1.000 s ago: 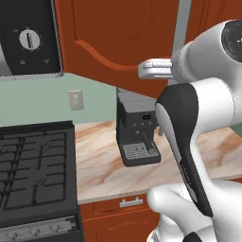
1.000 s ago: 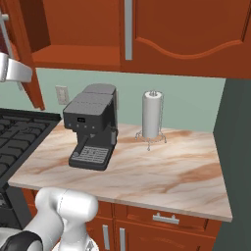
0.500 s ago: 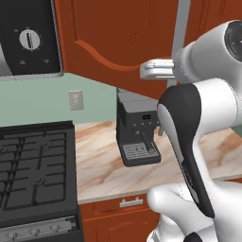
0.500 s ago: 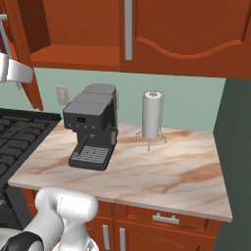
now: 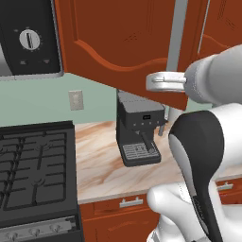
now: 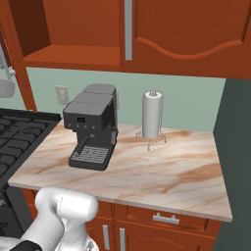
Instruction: Open the cabinet. Pick the bar soap and place it next to the sink. Then close the cabinet.
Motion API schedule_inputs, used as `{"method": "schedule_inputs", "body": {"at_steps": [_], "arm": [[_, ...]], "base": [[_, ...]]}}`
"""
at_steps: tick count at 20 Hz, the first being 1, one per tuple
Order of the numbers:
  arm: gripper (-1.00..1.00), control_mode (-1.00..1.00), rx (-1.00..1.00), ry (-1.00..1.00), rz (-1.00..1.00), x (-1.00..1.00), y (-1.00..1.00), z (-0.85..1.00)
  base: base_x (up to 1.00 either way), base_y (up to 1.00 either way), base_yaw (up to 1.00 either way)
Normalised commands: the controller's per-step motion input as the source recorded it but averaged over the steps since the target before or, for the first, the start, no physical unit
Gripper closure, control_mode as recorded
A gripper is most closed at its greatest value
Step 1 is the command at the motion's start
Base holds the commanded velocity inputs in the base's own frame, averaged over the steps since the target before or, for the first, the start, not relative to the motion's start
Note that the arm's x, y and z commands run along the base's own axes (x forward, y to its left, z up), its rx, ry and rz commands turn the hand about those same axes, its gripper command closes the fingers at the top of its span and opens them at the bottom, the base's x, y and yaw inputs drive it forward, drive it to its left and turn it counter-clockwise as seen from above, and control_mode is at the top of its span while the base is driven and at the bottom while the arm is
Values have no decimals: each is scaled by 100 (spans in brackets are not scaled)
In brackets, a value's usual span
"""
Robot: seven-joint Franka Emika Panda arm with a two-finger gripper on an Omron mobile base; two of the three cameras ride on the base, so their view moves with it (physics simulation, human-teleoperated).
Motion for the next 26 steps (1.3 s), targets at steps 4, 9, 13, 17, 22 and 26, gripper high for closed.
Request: {"method": "schedule_inputs", "body": {"at_steps": [4, 9, 13, 17, 22, 26], "arm": [[-100, -100, 0, -1, -3, -23, -27, 0], [-100, -100, 0, 0, -6, 7, -73, 0], [-100, -100, 0, 0, -11, 25, -85, -3], [-100, -100, 6, 0, -9, 16, -71, -8], [-100, -100, 15, -2, -1, 22, -19, -12], [-100, -100, 15, -5, 0, 36, -5, -6]], "base": [[0, 0, 0], [0, 0, 0], [0, 0, 0], [0, 0, 0], [0, 0, 0], [0, 0, 0]]}}
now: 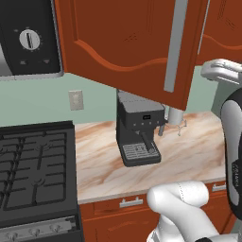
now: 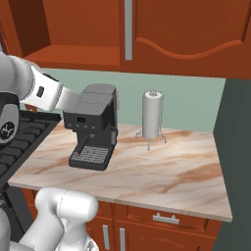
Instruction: Open the cabinet. Pick the bar soap and place it next to the sink. Then close the cabinet.
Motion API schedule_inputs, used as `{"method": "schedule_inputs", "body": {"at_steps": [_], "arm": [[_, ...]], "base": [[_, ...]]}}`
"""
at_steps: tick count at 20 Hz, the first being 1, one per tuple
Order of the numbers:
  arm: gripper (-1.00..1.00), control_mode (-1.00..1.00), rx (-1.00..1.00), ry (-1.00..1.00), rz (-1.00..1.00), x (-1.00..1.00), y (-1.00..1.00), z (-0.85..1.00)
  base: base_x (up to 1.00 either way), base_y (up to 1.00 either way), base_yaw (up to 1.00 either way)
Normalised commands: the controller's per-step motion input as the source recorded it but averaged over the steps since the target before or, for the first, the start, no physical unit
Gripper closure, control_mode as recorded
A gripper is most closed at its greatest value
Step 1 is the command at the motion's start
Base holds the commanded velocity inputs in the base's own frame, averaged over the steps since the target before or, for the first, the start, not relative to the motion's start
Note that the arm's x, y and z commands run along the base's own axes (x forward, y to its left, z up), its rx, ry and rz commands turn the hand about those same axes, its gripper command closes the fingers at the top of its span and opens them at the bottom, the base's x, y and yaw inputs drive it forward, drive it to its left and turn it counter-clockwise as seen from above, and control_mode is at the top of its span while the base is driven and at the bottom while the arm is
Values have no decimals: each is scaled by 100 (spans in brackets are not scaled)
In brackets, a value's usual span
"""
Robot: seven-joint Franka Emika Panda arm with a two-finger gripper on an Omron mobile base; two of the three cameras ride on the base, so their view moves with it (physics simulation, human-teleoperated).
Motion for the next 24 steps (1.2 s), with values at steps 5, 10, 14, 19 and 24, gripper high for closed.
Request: {"method": "schedule_inputs", "body": {"at_steps": [5, 10, 14, 19, 24], "arm": [[-100, -100, 12, 0, -1, 44, -9, -10], [-100, -100, 15, -1, 0, 30, -3, -2], [-100, -100, 19, -3, 0, 33, -3, -11], [-100, -100, 17, -3, 0, 37, 0, -29], [-100, -100, 19, -6, 0, 20, 4, -13]], "base": [[0, 0, 0], [0, 0, 0], [0, 0, 0], [0, 0, 0], [0, 0, 0]]}}
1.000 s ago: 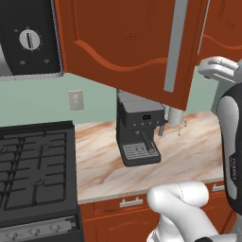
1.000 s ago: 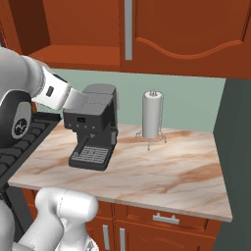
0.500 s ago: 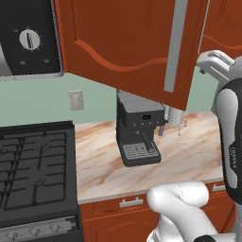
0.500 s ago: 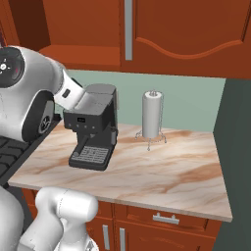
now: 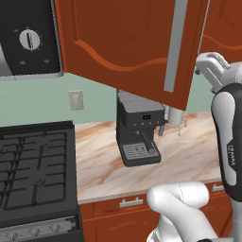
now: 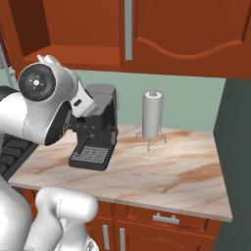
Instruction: Open the cabinet. Pick the bar soap and place it next to the sink. Then close the cabinet.
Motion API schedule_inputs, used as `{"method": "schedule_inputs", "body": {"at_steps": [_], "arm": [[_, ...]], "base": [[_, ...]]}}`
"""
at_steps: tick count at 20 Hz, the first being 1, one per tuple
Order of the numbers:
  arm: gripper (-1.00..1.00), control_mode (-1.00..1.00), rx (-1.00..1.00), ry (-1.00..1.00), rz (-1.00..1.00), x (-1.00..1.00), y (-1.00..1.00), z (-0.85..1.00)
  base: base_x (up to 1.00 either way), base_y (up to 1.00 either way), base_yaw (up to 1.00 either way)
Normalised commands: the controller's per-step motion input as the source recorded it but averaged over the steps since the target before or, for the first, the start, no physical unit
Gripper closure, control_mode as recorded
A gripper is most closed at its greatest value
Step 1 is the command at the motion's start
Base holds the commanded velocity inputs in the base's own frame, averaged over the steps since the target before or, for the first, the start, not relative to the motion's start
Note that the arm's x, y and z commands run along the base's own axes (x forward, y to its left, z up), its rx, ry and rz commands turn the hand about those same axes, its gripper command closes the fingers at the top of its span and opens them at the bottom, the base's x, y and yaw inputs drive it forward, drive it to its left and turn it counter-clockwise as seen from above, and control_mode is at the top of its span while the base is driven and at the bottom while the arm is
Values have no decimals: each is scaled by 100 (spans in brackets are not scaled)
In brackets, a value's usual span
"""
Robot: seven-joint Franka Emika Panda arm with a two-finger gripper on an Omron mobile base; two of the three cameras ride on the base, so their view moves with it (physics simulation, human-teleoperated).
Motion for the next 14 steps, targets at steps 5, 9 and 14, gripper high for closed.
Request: {"method": "schedule_inputs", "body": {"at_steps": [5, 9, 14], "arm": [[-100, -100, 24, -11, 2, 0, 13, 0], [-100, -100, 21, -6, 7, 0, 15, 0], [-100, -100, 9, 1, 17, 0, 19, 1]], "base": [[0, 0, 0], [0, 0, 0], [0, 0, 0]]}}
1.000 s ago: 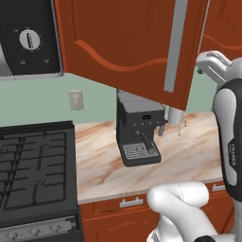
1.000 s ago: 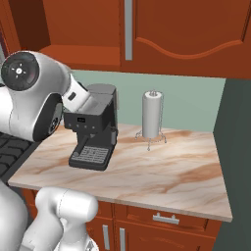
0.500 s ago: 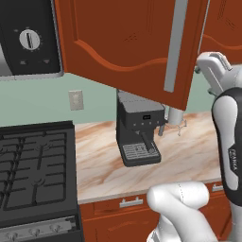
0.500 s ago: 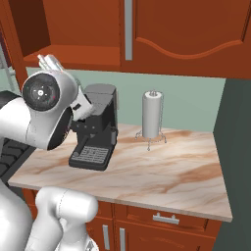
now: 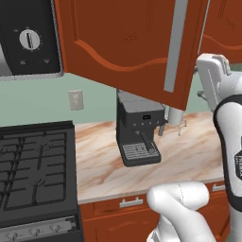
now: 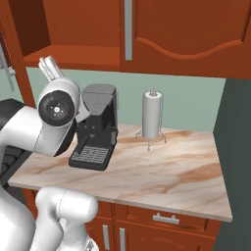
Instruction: Open the cabinet. Pick the bar soap and place it next to the sink. Then close the cabinet.
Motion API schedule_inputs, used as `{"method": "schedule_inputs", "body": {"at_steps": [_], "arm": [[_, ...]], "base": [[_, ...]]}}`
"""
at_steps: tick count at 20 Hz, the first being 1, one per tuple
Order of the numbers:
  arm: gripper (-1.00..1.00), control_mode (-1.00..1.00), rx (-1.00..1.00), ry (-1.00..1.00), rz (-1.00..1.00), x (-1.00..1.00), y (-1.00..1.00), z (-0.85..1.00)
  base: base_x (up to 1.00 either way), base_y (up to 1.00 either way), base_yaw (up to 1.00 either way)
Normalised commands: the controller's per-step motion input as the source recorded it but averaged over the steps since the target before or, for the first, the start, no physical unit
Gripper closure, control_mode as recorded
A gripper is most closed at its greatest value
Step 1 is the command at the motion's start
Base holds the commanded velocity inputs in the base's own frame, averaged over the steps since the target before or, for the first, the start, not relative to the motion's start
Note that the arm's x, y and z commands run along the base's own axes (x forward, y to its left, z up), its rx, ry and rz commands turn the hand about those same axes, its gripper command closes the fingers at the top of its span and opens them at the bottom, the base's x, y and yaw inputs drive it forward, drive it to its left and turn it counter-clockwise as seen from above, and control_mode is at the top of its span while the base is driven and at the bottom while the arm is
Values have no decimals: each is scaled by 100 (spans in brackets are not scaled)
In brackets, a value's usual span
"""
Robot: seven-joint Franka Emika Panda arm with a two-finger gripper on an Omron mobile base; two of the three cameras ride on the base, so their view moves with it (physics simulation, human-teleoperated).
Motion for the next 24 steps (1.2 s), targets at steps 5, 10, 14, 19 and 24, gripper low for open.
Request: {"method": "schedule_inputs", "body": {"at_steps": [5, 10, 14, 19, 24], "arm": [[-100, -100, 1, 0, 16, 0, 2, 4], [-100, -100, 2, 0, 18, 0, -3, 12], [-100, -100, 6, 0, 20, -3, 8, 0], [-100, -100, 5, 0, 19, 0, 25, -17], [-100, -100, 5, 0, 17, 0, 18, -5]], "base": [[0, 0, 0], [0, 0, 0], [0, 0, 0], [0, 0, 0], [0, 0, 0]]}}
